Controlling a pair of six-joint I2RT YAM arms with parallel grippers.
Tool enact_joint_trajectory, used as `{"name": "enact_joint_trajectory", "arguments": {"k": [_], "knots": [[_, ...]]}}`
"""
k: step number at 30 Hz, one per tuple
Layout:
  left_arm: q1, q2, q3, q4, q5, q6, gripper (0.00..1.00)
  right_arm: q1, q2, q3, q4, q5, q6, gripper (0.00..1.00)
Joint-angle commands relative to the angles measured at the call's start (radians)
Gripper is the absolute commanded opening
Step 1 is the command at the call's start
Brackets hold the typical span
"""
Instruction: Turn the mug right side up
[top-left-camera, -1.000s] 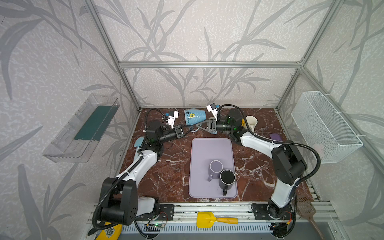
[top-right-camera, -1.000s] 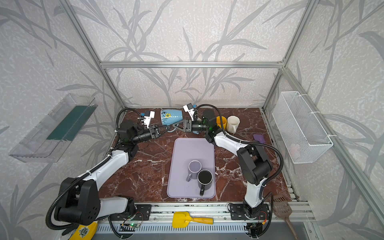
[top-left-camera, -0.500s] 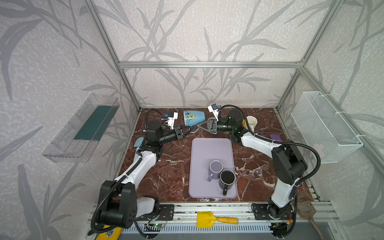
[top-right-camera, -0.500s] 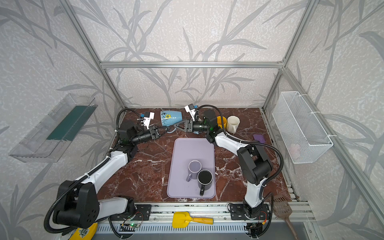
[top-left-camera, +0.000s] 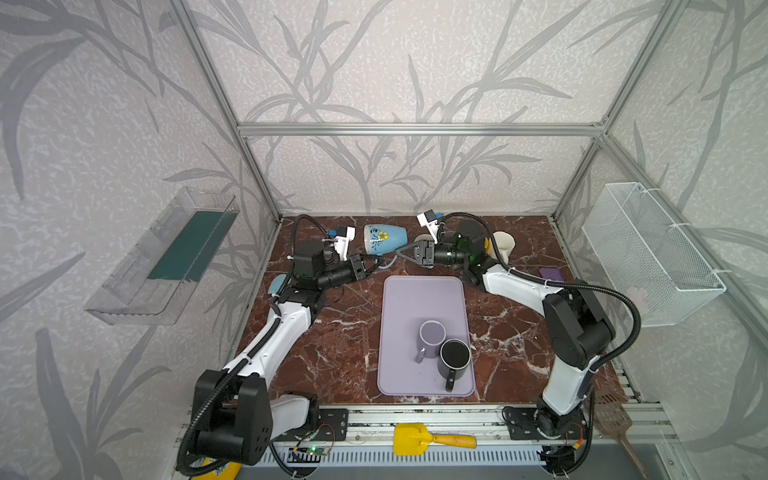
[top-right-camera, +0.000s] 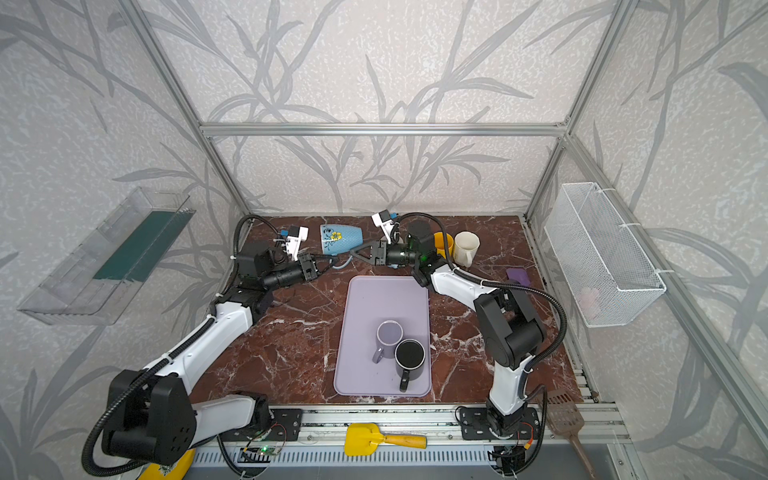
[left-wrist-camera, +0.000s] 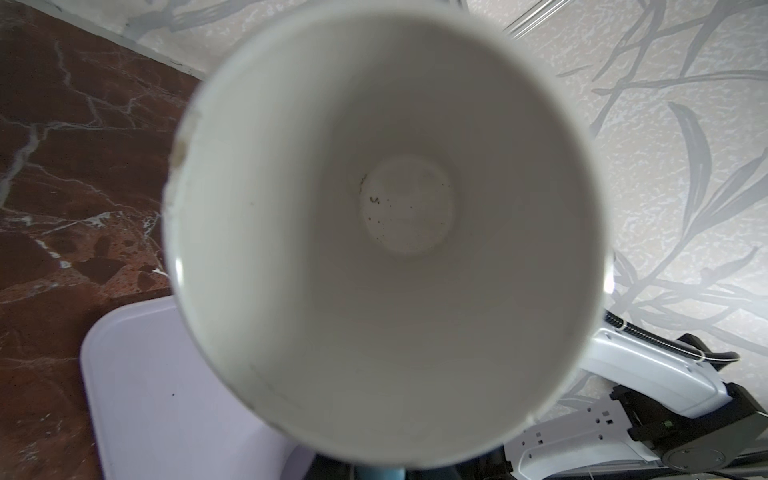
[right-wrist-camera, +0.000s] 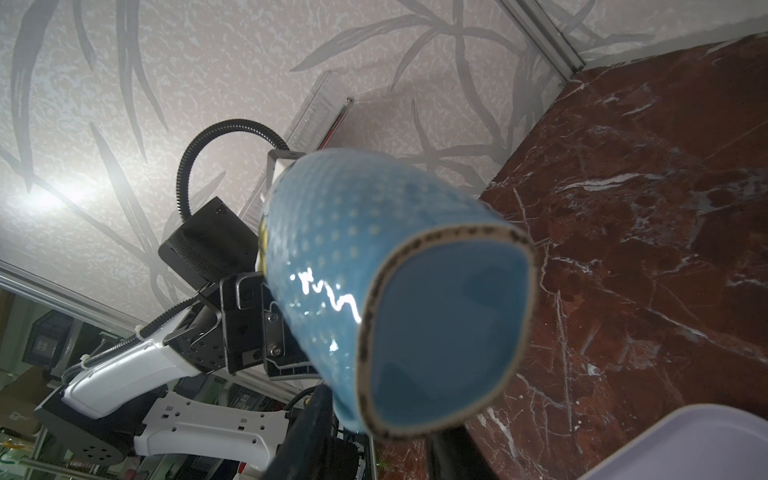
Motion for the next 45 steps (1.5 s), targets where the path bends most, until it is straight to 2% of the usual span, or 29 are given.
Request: {"name": "enact_joint_trajectory", "arguments": {"k": [1, 15, 22, 30, 36, 45], "knots": [[-0.015, -0.051, 0.069, -0.073, -0.054, 0.102, 0.0, -0.006, -0.013, -0.001, -0.05, 0.028, -0.054, 0.38], [-0.029, -0.048, 0.125, -0.195, -0.16, 0.142, 0.0, -0.011, -0.041, 0.014, -0.207, 0.075, -0.152, 0.38], [-0.053, -0.022, 0.176, -0.314, -0.229, 0.202, 0.0, -0.023, -0.072, 0.021, -0.324, 0.144, -0.22, 0.38], [-0.124, 0.034, 0.294, -0.505, -0.39, 0.297, 0.0, -0.066, -0.101, -0.014, -0.341, 0.17, -0.221, 0.38], [-0.191, 0.116, 0.401, -0.649, -0.557, 0.357, 0.0, -0.089, -0.127, -0.043, -0.36, 0.19, -0.221, 0.38], [-0.209, 0.266, 0.543, -0.81, -0.704, 0.376, 0.0, -0.097, -0.176, -0.07, -0.395, 0.213, -0.258, 0.37]]}}
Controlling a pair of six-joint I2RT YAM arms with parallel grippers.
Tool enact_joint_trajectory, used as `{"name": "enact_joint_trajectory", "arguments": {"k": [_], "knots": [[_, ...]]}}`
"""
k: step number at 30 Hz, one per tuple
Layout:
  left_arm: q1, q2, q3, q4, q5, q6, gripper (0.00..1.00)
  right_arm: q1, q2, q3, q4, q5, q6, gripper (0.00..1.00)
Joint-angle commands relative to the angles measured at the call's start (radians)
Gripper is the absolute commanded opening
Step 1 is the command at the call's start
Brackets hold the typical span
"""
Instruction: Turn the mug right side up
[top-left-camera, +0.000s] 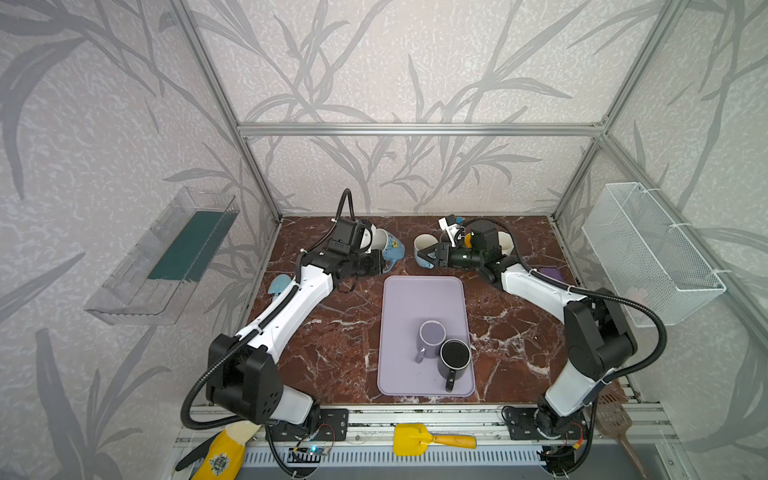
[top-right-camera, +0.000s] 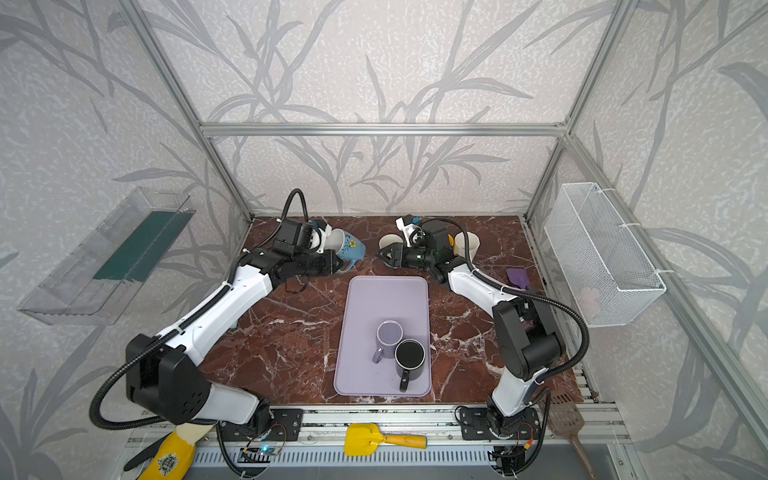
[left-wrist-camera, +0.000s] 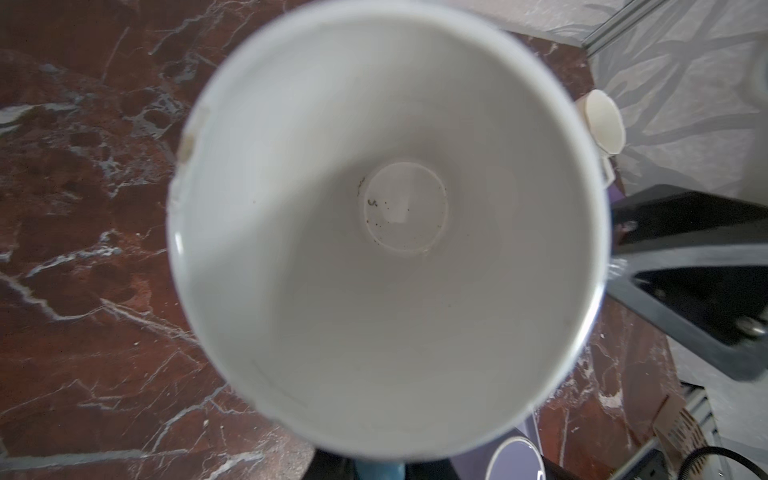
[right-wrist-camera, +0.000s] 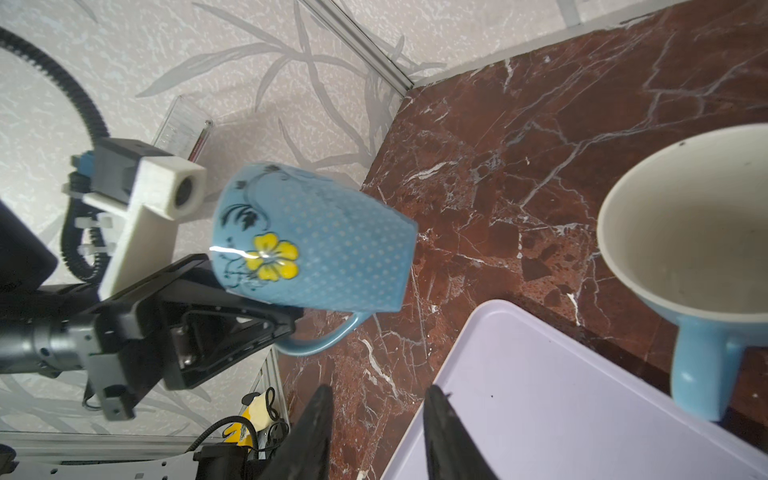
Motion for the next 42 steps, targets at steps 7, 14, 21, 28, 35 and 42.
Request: {"name": "enact_joint_trajectory", "arguments": {"k": [7, 14, 21, 28, 35, 42], "knots": [[-0.003, 0.187, 0.207, -0.142, -0.15, 0.05, 0.0, -0.002, -0.083, -0.027, -0.04, 0.029, -0.041, 0.37], [-0.019, 0.415, 0.462, -0.315, -0.198, 0.071, 0.0, -0.003, -0.123, -0.045, -0.099, 0.063, -0.071, 0.37], [-0.058, 0.641, 0.771, -0.515, -0.276, 0.072, 0.0, -0.002, -0.151, -0.07, -0.124, 0.086, -0.088, 0.37], [-0.078, 0.789, 0.974, -0.65, -0.322, 0.058, 0.0, -0.002, -0.179, -0.083, -0.174, 0.114, -0.123, 0.38], [-0.088, 0.835, 1.005, -0.663, -0.334, 0.047, 0.0, -0.003, -0.186, -0.094, -0.187, 0.121, -0.132, 0.37], [-0.094, 0.856, 1.016, -0.663, -0.351, 0.046, 0.0, -0.002, -0.191, -0.1, -0.191, 0.123, -0.134, 0.37]]}}
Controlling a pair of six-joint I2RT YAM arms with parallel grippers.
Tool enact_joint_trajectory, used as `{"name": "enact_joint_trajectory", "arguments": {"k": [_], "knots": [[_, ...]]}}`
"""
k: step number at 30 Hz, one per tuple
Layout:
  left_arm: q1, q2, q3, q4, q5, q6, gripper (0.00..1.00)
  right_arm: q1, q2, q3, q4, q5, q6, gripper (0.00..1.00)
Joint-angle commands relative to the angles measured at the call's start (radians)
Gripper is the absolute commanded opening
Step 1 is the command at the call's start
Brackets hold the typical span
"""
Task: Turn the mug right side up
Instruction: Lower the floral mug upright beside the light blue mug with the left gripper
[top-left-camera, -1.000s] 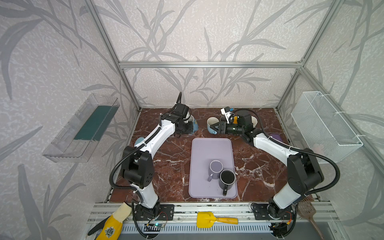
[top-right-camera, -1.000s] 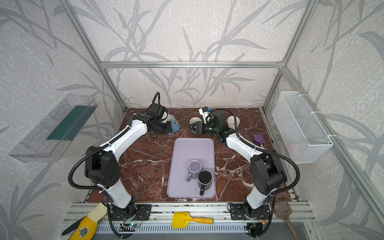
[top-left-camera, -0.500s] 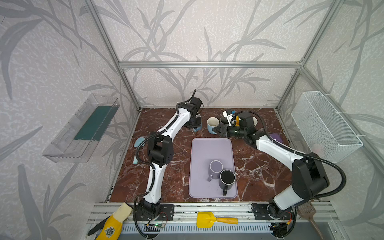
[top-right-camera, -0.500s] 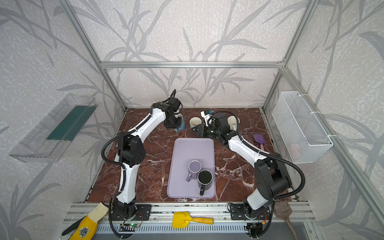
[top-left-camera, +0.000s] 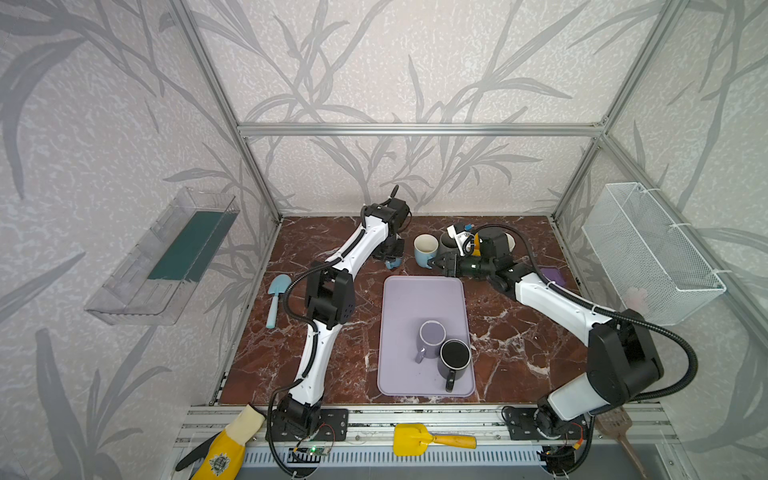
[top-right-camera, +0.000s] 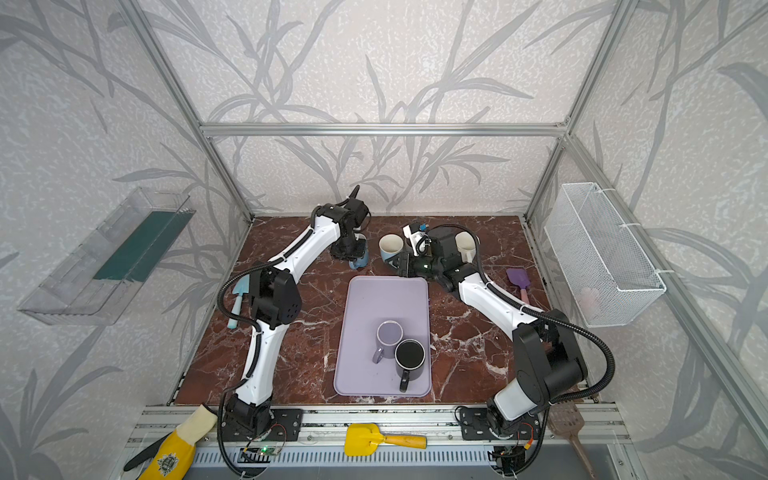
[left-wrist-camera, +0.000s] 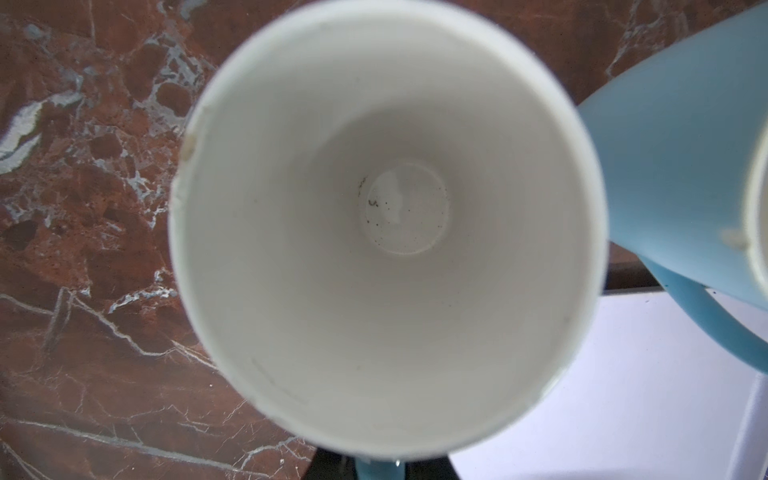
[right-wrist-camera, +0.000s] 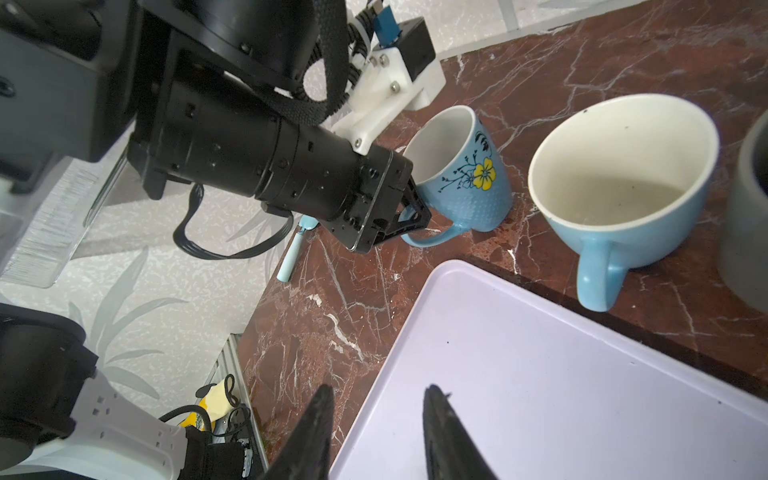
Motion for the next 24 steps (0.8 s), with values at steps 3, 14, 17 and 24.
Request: {"name": "enact_joint_trajectory", "arguments": {"k": [3, 14, 17, 24], "knots": [[-0.011, 0.015, 0.053, -0.019, -0.043, -0.005, 0.0, -0.002, -0.033, -0.01, -0.015, 0.005, -0.019, 0.38], [-0.032, 0.071, 0.132, -0.054, -0.082, -0.022, 0.0, -0.002, -0.047, -0.017, -0.04, 0.021, -0.039, 0.37], [-0.041, 0.085, 0.155, -0.068, -0.105, -0.026, 0.0, -0.002, -0.054, -0.025, -0.039, 0.025, -0.04, 0.37], [-0.051, 0.107, 0.193, -0.083, -0.107, -0.04, 0.0, -0.003, -0.063, -0.02, -0.063, 0.028, -0.058, 0.37]]}}
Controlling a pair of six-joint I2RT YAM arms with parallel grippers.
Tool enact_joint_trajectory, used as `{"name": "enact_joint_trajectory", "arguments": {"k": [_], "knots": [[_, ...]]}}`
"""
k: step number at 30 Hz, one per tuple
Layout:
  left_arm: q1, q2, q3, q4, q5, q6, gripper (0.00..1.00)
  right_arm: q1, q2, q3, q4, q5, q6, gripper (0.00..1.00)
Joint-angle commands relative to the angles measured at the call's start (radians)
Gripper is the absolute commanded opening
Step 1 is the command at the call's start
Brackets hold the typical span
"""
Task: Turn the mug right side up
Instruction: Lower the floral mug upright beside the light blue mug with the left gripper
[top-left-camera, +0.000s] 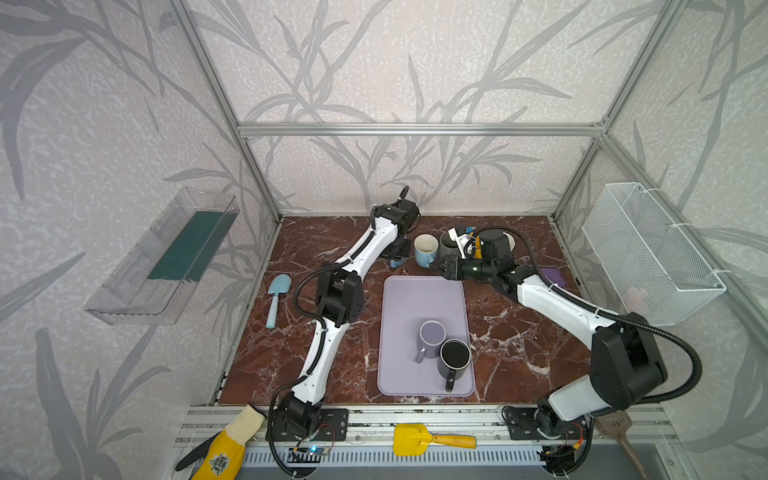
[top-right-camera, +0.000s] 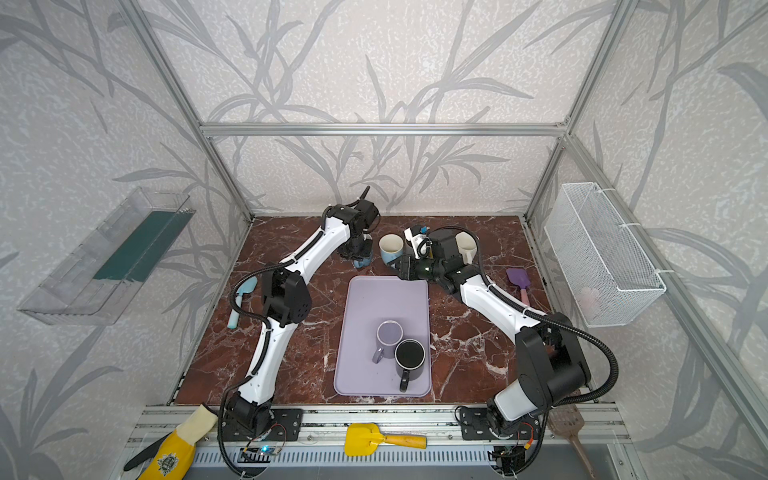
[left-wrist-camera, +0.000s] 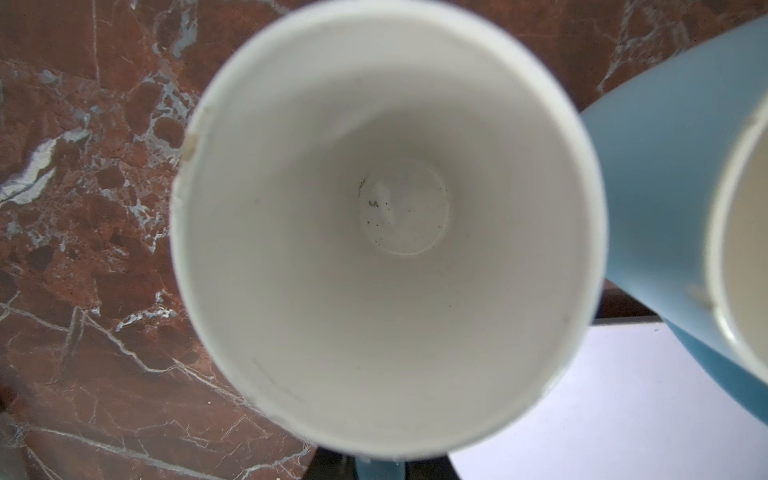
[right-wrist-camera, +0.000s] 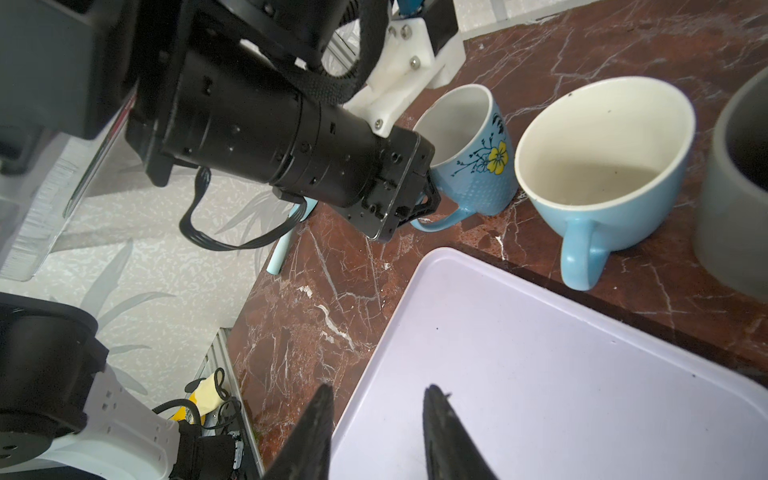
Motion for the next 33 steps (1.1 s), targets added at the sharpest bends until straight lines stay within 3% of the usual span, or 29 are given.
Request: {"name": "enact_joint_trajectory", "arguments": {"k": [1, 16, 23, 33], "knots": [[-0.01, 0.01, 0.046, -0.034, -0.039, -0.02, 0.0, -0.003, -0.04, 0.001, -0.028, 0.01, -0.033, 0.37], [-0.019, 0.031, 0.049, -0.033, -0.034, -0.021, 0.0, -0.003, -0.063, -0.007, -0.052, 0.035, -0.052, 0.37], [-0.021, 0.032, 0.049, -0.036, -0.029, -0.018, 0.15, -0.004, -0.069, 0.001, -0.068, 0.04, -0.058, 0.37], [-0.021, 0.025, 0.048, -0.035, -0.03, -0.009, 0.24, -0.002, -0.075, 0.01, -0.081, 0.043, -0.06, 0.37]]}}
